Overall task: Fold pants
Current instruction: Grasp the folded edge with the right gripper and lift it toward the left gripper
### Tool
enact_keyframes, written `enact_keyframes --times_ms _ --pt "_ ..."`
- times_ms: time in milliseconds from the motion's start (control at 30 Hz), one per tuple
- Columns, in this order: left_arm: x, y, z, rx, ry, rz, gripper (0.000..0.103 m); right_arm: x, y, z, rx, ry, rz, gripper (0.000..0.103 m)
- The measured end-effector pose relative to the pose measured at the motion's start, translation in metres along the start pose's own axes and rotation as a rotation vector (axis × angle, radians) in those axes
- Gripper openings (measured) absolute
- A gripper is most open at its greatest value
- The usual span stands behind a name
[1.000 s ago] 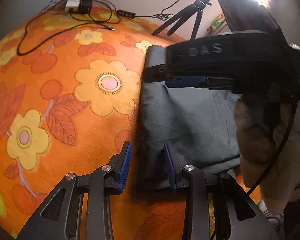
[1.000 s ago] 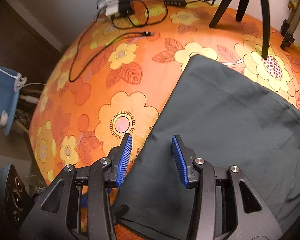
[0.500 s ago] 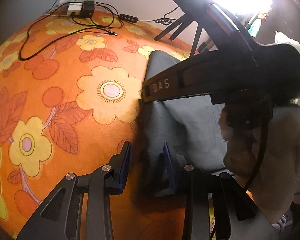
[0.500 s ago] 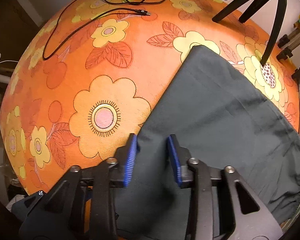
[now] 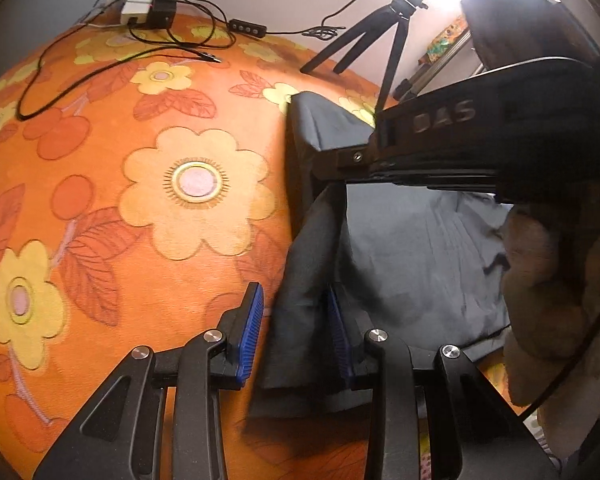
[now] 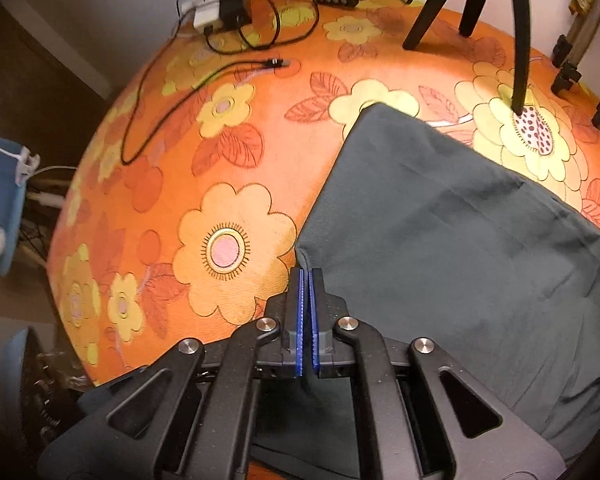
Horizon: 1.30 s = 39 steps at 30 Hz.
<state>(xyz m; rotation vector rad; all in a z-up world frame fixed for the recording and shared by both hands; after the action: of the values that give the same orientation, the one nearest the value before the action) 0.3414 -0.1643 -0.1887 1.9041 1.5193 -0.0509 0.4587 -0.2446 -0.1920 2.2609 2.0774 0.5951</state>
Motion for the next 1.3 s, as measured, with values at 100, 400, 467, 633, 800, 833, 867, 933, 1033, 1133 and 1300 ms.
enact_keyframes --times_ms 100,400,467,633,800,833,867,933,1033,1133,1300 --pt "-0.003 0.001 -0.001 -0.023 -0.006 -0.001 0.027 -0.004 0.002 -0.006 -0.013 0.030 0.021 0.003" --pt "-0.027 0.000 -0.021 -0.119 -0.016 0.051 0.008 -0.028 0.028 -0.035 -0.040 0.074 0.077 0.042" --pt "-0.032 0.001 -0.022 -0.139 -0.001 0.087 0.008 -0.027 0.039 -0.040 -0.048 0.055 0.069 0.045" --pt "-0.043 0.001 -0.026 -0.173 0.010 0.144 0.008 -0.008 0.053 -0.015 0.044 -0.027 0.018 0.046" --pt "-0.047 0.001 -0.030 -0.192 0.017 0.182 0.008 0.006 0.050 0.022 0.124 -0.094 -0.033 0.046" --pt "-0.048 0.001 -0.030 -0.193 0.017 0.187 0.008 0.008 0.050 0.027 0.133 -0.115 -0.046 0.046" --pt "-0.048 0.001 -0.031 -0.193 0.016 0.189 0.008 0.010 0.050 0.032 0.141 -0.141 -0.060 0.046" --pt "-0.048 0.001 -0.031 -0.190 0.011 0.189 0.008 0.010 0.050 0.036 0.147 -0.178 -0.077 0.046" --pt "-0.051 0.001 -0.031 -0.189 0.004 0.193 0.007 0.004 0.052 0.038 0.135 -0.212 -0.069 0.042" --pt "-0.053 0.001 -0.031 -0.188 -0.006 0.193 0.007 -0.004 0.053 0.032 0.119 -0.191 -0.039 0.016" --pt "-0.062 -0.002 -0.034 -0.184 -0.040 0.195 0.006 -0.020 0.051 0.003 0.041 -0.119 -0.022 0.006"
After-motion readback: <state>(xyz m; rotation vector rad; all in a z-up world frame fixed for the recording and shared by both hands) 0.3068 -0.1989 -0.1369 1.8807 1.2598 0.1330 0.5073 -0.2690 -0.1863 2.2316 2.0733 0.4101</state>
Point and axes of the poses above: each gripper's, at about its wrist camera, not at the fingertips, and z roughly the way its jaws point, x to its left, y to its top, the point moved 4 cm from there along z, roughly the way its jaws point
